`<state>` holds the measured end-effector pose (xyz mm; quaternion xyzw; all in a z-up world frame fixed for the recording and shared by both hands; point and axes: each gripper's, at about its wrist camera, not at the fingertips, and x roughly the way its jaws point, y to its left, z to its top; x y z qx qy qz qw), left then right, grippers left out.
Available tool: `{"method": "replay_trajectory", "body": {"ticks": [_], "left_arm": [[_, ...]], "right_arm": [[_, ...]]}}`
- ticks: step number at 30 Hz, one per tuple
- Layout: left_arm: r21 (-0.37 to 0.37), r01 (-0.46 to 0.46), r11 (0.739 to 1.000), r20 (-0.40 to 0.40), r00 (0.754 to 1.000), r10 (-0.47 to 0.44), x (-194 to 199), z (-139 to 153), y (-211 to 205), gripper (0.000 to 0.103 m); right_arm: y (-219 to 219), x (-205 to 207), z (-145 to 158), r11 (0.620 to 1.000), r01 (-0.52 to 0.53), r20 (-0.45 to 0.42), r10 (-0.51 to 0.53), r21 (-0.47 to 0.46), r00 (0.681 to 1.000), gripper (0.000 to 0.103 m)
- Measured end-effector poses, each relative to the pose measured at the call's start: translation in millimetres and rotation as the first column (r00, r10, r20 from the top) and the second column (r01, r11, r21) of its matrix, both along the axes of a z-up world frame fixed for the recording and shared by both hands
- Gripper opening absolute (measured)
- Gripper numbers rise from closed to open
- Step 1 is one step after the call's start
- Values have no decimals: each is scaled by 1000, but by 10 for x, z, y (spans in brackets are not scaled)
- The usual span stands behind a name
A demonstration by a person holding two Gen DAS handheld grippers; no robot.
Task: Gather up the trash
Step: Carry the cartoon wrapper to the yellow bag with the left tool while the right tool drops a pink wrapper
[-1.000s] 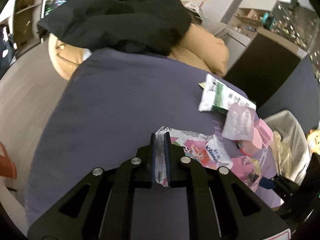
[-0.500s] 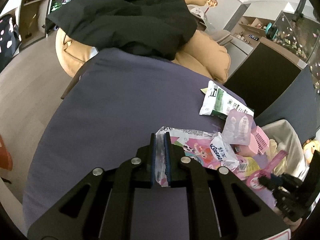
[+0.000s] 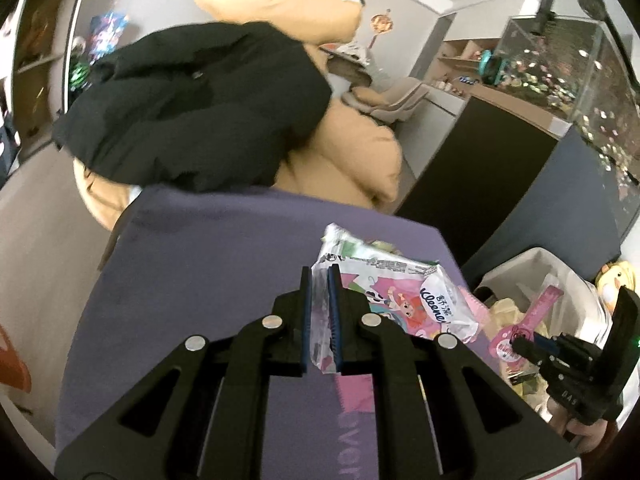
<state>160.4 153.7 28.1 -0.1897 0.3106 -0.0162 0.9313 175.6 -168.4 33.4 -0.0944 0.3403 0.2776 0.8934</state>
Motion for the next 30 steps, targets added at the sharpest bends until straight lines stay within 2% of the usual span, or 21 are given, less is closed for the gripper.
{"method": "replay_trajectory", "body": {"ticks": [8, 15, 22, 30], "left_arm": [[25, 51, 998, 7, 999, -51, 187, 215, -386, 8], [40, 113, 993, 15, 993, -114, 300, 269, -847, 8], [79, 228, 970, 3, 973, -229, 498, 253, -1589, 8], [110, 331, 937, -28, 944, -330, 596, 173, -2203, 8]], "right_arm": [[-438, 49, 294, 996, 82, 76, -83, 18, 994, 17], [-855, 2, 467, 988, 148, 128, -151, 34, 980, 17], [-1347, -51, 569, 975, 219, 158, -223, 45, 962, 17], [-1852, -80, 502, 951, 302, 150, -308, 67, 939, 17]]}}
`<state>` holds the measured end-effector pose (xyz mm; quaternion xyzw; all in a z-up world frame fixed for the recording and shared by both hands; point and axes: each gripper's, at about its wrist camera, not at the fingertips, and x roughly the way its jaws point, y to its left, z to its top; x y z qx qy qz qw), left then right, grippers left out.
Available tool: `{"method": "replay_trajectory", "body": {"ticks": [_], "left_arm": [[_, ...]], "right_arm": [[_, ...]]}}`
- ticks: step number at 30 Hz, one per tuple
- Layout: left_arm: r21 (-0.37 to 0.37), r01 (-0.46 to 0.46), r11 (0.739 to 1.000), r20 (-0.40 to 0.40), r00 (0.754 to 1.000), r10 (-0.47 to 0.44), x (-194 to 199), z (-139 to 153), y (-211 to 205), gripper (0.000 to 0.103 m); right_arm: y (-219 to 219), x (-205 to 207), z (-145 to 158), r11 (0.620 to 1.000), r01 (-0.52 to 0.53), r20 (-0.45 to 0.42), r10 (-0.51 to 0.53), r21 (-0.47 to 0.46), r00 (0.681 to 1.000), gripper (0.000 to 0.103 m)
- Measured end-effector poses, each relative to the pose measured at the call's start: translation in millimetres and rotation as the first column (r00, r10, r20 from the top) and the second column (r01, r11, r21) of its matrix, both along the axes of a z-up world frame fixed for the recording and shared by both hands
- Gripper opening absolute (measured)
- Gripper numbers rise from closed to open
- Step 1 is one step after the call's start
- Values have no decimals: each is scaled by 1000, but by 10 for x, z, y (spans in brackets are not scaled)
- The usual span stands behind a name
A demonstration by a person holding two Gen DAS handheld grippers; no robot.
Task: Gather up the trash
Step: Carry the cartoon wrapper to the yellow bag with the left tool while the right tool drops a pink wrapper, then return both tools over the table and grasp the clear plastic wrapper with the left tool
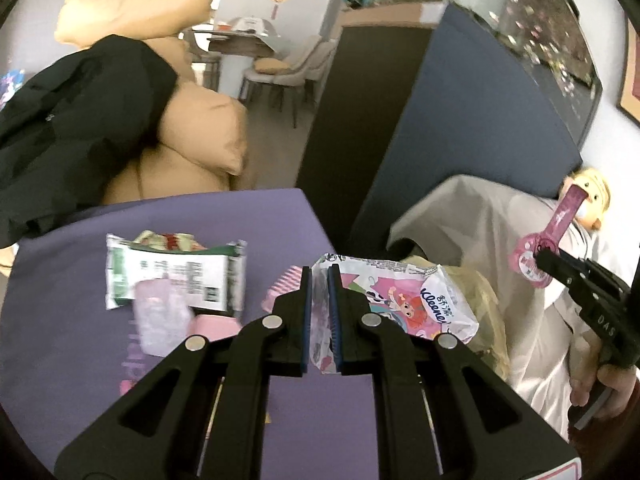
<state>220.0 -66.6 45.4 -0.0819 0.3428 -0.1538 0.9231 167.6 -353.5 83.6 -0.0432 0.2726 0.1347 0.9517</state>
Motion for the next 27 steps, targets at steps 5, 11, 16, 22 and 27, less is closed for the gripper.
{"method": "replay_trajectory", "body": {"ticks": [5, 11, 16, 22, 27], "left_arm": [[-1, 97, 995, -61, 993, -97, 26, -209, -390, 8], [8, 177, 984, -122, 977, -174, 60, -518, -807, 8], [-11, 193, 981, -155, 969, -192, 152, -648, -1043, 8], [-82, 227, 970, -137, 962, -236, 228, -663, -1158, 39], [-98, 157, 983, -118, 979, -168, 162, -580, -794, 42]], "right_arm": [[-162, 1, -68, 1000, 30, -6, -30, 9, 1000, 17], [-326, -1, -129, 998, 69, -17, -69, 10, 997, 17], [-422, -23, -143, 996, 92, -21, -92, -1, 996, 17], [-483, -31, -173, 994, 108, -38, -108, -7, 993, 17], [-353, 36, -305, 996, 82, -84, -85, -30, 993, 17]]}}
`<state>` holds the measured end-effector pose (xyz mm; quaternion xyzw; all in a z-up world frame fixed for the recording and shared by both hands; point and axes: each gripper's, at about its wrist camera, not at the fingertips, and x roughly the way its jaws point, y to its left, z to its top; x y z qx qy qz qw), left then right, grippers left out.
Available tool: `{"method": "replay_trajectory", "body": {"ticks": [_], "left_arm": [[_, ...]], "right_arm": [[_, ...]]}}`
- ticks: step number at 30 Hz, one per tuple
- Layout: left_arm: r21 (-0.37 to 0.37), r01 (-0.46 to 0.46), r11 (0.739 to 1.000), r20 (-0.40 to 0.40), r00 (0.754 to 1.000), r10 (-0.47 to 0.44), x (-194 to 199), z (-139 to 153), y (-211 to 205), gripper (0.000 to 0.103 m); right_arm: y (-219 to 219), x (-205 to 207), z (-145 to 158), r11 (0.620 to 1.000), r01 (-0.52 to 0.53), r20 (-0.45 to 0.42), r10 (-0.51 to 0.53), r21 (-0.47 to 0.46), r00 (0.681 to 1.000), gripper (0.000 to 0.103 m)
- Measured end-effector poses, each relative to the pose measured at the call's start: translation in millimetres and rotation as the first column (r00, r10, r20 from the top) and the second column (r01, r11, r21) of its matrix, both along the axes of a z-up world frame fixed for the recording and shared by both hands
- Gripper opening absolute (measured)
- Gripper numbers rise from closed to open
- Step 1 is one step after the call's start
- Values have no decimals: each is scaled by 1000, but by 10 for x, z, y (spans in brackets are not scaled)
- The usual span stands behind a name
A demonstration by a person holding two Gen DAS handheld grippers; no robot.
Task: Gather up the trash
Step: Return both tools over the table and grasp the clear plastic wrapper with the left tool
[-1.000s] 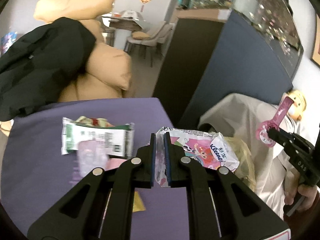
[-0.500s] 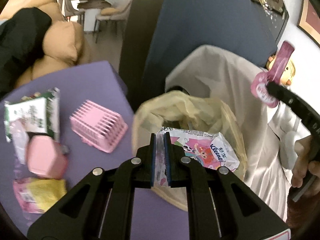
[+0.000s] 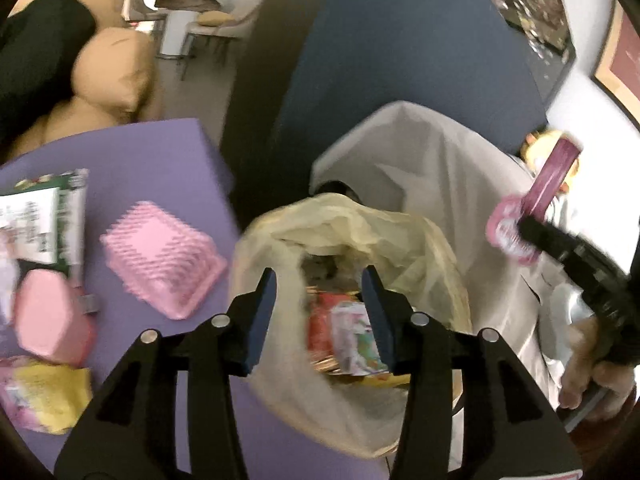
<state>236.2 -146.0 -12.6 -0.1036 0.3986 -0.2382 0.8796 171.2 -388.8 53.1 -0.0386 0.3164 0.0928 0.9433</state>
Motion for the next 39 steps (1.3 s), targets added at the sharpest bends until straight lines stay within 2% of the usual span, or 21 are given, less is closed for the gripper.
{"method": "replay_trajectory", "body": {"ticks": [5, 11, 17, 18, 19, 21, 23, 27, 30, 34, 39], "left_arm": [[53, -103, 993, 49, 994, 101, -203, 109, 556, 44], [99, -187, 977, 89, 980, 179, -454, 126, 1205, 48], [65, -303, 951, 61, 952, 299, -575, 16, 1919, 49], [58, -332, 942, 55, 943, 329, -588, -4, 2044, 49], [52, -352, 935, 50, 936, 349, -597, -17, 2132, 50], [34, -392, 919, 39, 920, 391, -628, -44, 2329, 52], [26, -416, 909, 28, 909, 415, -663, -80, 2471, 54], [22, -410, 912, -2, 912, 410, -744, -210, 2625, 54], [16, -414, 910, -17, 910, 414, -808, -279, 2720, 54], [2, -437, 900, -28, 899, 437, -884, -334, 2882, 54], [-1, -464, 886, -32, 885, 464, -999, -370, 3099, 54]], "right_arm": [[219, 97, -246, 998, -30, -63, 27, -48, 998, 17], [319, 229, -527, 994, -20, -155, 3, -109, 988, 17], [340, 294, -661, 990, 10, -198, -39, -142, 979, 19], [348, 302, -678, 988, 14, -205, -46, -154, 978, 23], [364, 309, -703, 985, 19, -210, -55, -170, 976, 36], [390, 305, -719, 984, 23, -208, -59, -176, 976, 50], [413, 292, -703, 984, 34, -204, -71, -178, 976, 50], [526, 251, -596, 985, 37, -179, -67, -170, 982, 50], [714, 207, -509, 990, -1, -164, -22, -140, 986, 50], [1126, 155, -492, 989, -109, -169, 91, -98, 981, 51], [1801, 108, -570, 961, -260, -179, 240, -97, 954, 51]]}}
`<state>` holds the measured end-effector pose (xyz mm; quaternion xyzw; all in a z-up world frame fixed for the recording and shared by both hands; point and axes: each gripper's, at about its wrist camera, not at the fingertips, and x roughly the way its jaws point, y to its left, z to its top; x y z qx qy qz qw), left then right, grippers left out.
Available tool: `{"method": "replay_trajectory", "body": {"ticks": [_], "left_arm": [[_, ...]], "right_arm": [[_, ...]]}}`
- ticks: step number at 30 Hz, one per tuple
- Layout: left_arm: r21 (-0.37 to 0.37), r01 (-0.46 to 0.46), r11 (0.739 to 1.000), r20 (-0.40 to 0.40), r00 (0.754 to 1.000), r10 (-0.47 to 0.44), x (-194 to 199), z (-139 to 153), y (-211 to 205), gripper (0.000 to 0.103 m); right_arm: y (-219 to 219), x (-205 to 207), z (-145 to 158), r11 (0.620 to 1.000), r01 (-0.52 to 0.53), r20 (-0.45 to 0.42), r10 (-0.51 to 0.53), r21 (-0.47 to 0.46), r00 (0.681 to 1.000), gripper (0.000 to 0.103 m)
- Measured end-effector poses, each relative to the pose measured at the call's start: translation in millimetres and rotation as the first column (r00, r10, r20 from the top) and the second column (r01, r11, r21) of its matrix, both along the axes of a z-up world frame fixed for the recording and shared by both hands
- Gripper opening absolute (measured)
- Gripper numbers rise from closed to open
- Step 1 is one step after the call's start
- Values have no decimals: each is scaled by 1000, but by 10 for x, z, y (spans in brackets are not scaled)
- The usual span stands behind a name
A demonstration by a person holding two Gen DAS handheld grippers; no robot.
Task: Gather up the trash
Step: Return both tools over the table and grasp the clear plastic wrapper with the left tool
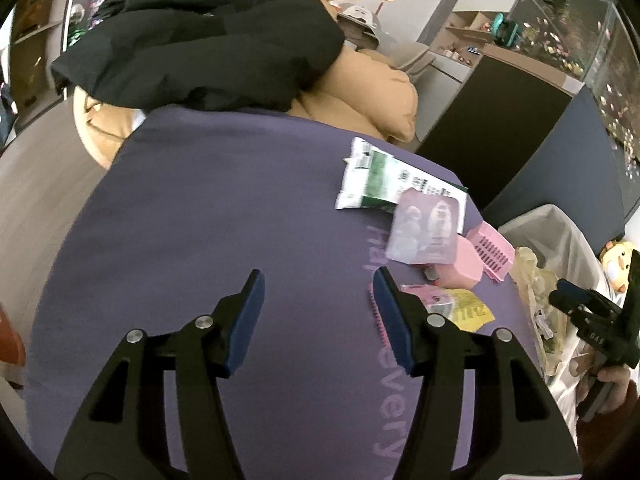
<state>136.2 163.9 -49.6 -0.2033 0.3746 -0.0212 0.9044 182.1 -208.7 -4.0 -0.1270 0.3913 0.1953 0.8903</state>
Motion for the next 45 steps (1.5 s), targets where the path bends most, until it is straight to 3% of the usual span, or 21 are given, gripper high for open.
{"method": "replay_trajectory", "body": {"ticks": [6, 10, 13, 17, 24, 27, 31, 36, 40, 42, 45], "left_arm": [[7, -32, 999, -15, 999, 32, -107, -73, 225, 54], [-1, -48, 999, -24, 999, 48, -155, -126, 343, 54], [-10, -50, 999, -20, 999, 50, -176, -133, 394, 54], [-23, -49, 999, -19, 999, 49, -176, -154, 418, 55], [-39, -29, 999, -29, 999, 28, -150, -201, 389, 55], [-40, -18, 999, -31, 999, 17, -126, -206, 349, 55], [-47, 23, 999, -25, 999, -24, -41, -227, 256, 55], [-60, 126, 990, 10, 992, -125, 175, -224, 62, 55], [-49, 243, 969, 35, 970, -242, 386, -184, -195, 55], [-49, 254, 966, 38, 967, -253, 522, -166, -288, 55], [-106, 296, 949, 43, 955, -293, 783, -161, -413, 55]], "right_arm": [[860, -42, -199, 974, -224, -45, 225, 14, 973, 51], [1352, -54, -310, 944, -329, -63, 326, -38, 943, 51], [1572, -13, -366, 931, -355, -64, 351, -79, 934, 51], [1661, 92, -416, 934, -353, -91, 348, -47, 933, 51], [1535, -14, -547, 940, -342, -149, 340, 15, 928, 51], [1368, -134, -608, 950, -311, -148, 304, -31, 941, 43], [944, -150, -577, 977, -212, -159, 212, 13, 964, 39], [543, -86, -557, 995, -89, -170, 97, 53, 981, 39], [420, -89, -587, 991, -68, -193, 89, 115, 977, 41], [406, -90, -598, 989, -57, -193, 83, 135, 978, 41], [416, -95, -612, 988, -59, -193, 87, 145, 977, 44]]}}
